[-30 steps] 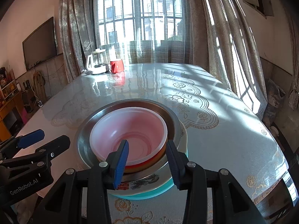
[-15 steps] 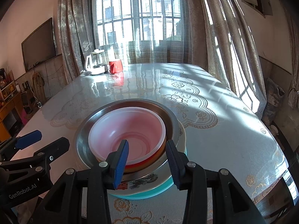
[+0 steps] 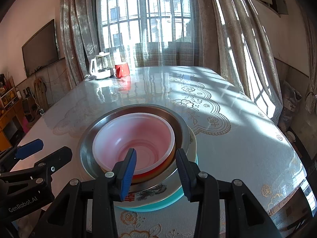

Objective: Organize plates and bowls

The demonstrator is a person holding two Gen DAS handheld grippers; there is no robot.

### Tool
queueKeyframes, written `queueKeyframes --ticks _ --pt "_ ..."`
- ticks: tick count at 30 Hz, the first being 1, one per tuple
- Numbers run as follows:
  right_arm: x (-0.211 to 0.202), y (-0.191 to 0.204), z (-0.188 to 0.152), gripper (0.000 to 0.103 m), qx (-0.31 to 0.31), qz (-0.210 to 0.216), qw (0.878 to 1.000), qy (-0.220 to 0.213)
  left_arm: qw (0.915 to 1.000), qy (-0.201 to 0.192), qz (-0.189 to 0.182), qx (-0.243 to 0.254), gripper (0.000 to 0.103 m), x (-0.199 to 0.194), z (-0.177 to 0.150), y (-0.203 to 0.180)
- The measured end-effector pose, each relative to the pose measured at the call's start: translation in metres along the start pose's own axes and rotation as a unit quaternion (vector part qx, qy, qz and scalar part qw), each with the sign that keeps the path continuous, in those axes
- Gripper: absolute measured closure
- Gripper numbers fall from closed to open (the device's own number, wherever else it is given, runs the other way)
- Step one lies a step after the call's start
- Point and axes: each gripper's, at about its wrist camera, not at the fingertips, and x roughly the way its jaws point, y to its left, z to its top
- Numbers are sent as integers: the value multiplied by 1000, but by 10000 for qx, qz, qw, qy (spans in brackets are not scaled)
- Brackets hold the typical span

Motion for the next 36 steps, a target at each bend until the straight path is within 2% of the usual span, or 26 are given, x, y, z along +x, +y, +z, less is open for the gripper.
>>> queueKeyframes --ticks 36 --pt "3 5 -2 61 -10 30 10000 26 10000 -22 -11 5 18 1 1 0"
